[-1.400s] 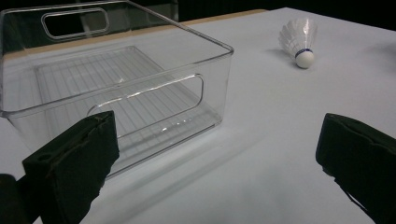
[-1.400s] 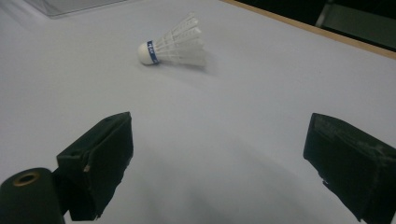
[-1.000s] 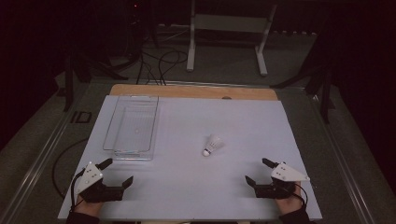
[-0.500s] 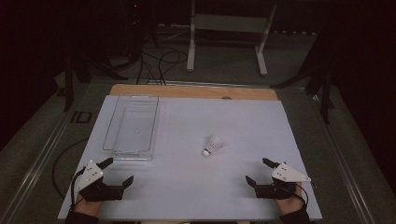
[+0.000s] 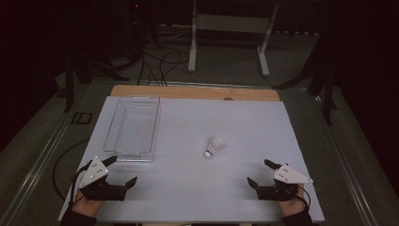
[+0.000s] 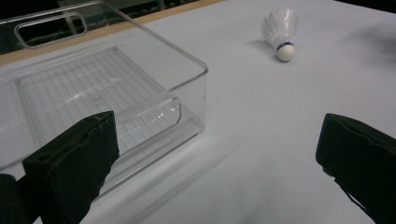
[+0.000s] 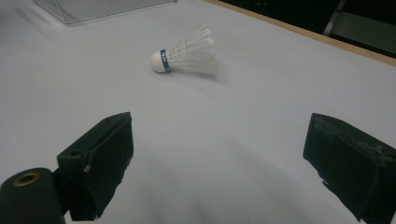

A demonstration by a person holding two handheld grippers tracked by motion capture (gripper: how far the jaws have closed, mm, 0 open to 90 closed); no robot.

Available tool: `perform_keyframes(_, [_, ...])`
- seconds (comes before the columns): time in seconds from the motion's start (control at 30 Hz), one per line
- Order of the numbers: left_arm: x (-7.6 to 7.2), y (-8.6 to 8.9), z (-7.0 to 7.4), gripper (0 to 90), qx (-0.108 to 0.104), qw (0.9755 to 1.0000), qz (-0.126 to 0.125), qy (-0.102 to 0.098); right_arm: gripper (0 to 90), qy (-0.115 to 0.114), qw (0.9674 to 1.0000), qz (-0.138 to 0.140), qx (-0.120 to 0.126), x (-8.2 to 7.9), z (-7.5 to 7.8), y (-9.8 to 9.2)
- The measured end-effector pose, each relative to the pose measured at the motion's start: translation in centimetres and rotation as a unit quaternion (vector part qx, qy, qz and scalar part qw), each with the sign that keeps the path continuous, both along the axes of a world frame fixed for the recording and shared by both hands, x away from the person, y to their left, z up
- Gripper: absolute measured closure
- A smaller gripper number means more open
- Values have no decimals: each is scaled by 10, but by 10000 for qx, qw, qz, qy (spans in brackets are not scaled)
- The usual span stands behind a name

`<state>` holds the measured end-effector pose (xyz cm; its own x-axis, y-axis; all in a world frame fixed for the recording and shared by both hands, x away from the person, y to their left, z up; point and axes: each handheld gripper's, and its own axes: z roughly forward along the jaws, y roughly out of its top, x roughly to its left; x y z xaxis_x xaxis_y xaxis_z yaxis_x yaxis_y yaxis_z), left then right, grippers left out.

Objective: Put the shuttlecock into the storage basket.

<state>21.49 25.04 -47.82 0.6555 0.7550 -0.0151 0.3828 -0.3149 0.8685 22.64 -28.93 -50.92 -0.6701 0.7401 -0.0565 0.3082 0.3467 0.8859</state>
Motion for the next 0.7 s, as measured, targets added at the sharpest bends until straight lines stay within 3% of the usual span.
perform_keyframes(0.27, [5,-7,13,0,150,9997,-139,164,88,4,10000,26,-16,0,0,0])
perform_keyframes(0.57, [7,-18,21,0,475,9979,-276,350,88,-35,10000,33,11,0,2,1])
perform_keyframes(0.7, [8,-21,24,0,464,9973,-304,487,88,-36,10000,46,16,-1,2,3])
